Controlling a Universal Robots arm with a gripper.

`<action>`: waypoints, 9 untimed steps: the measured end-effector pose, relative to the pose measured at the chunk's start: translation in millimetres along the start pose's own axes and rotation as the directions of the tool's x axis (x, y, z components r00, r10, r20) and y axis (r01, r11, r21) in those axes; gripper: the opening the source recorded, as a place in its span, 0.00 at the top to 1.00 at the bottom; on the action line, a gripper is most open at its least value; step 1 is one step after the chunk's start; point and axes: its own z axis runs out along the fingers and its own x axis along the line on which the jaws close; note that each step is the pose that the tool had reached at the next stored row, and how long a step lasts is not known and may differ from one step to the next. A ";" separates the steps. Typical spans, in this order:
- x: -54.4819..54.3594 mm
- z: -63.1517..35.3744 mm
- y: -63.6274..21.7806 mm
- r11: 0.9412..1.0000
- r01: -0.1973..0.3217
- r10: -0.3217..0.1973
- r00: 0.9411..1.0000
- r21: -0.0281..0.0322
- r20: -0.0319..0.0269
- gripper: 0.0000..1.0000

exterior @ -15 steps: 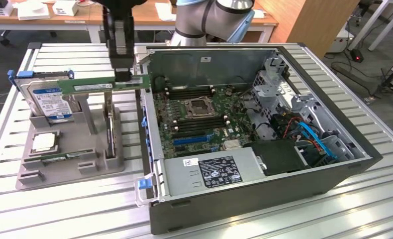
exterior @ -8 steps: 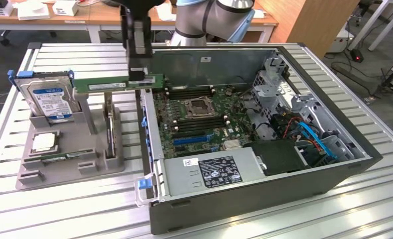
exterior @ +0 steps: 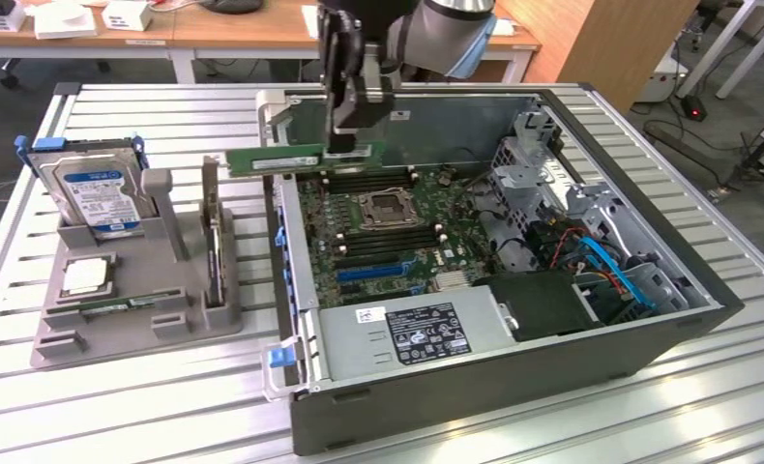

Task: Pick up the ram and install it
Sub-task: 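Pick up the ram and move it above insertion slot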

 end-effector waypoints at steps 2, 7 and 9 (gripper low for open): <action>0.2 -0.4 -8.0 1.000 0.000 0.000 1.000 0.000 0.000 0.89; 0.7 -1.2 -28.0 1.000 0.000 0.000 1.000 -0.001 0.000 0.89; 0.9 -1.5 -35.0 1.000 0.000 0.000 1.000 -0.001 0.000 0.89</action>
